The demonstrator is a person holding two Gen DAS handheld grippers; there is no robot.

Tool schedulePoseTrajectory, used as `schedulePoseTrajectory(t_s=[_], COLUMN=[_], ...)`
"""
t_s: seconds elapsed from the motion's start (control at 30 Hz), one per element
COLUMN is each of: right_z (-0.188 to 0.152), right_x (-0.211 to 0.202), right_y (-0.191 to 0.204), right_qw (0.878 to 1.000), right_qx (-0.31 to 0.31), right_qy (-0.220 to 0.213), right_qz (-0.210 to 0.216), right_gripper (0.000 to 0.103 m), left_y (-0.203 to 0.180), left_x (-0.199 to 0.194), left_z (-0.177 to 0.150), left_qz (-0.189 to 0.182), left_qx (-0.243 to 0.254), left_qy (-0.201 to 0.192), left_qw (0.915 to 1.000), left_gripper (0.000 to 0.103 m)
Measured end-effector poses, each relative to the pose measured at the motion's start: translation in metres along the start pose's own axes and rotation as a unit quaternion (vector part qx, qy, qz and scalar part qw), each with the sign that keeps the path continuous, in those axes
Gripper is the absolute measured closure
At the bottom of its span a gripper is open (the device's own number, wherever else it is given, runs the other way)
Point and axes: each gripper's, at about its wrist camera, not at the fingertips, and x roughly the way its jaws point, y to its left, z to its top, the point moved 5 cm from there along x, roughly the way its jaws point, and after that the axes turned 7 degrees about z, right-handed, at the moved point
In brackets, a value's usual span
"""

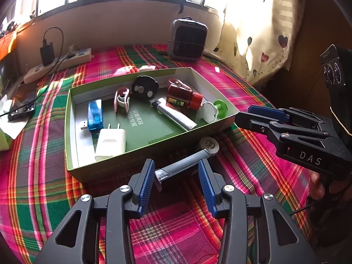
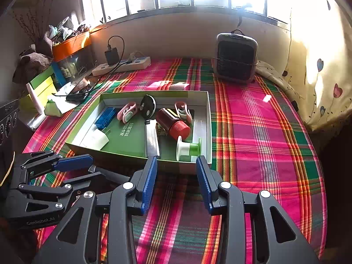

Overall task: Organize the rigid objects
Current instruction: 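Grasp the black flashlight with left gripper while right gripper approaches the white round jar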

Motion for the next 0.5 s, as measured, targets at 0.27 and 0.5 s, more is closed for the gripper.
schedulePoseTrajectory(t_s=[0.27, 0.5], right_z=[-0.012, -0.023], right_x=[-0.006, -0.009], right_y=[-0.004, -0.008], right_qw=[1.000, 1.000], right_qx=[0.014, 0.025], right_qy=[0.000, 0.004], right_qz=[0.000, 0.001], right_gripper=[0.064, 0.064], left_y=[-0.012, -0.011], left_x=[-0.002, 0.008], left_z=[-0.012, -0.005], left_qz=[-0.010, 0.004], left_qx=[0.017, 0.033], left_qy=[0.007, 0.015], left_qw=[0.9998, 0.9993], left_gripper=[0.062, 0.062])
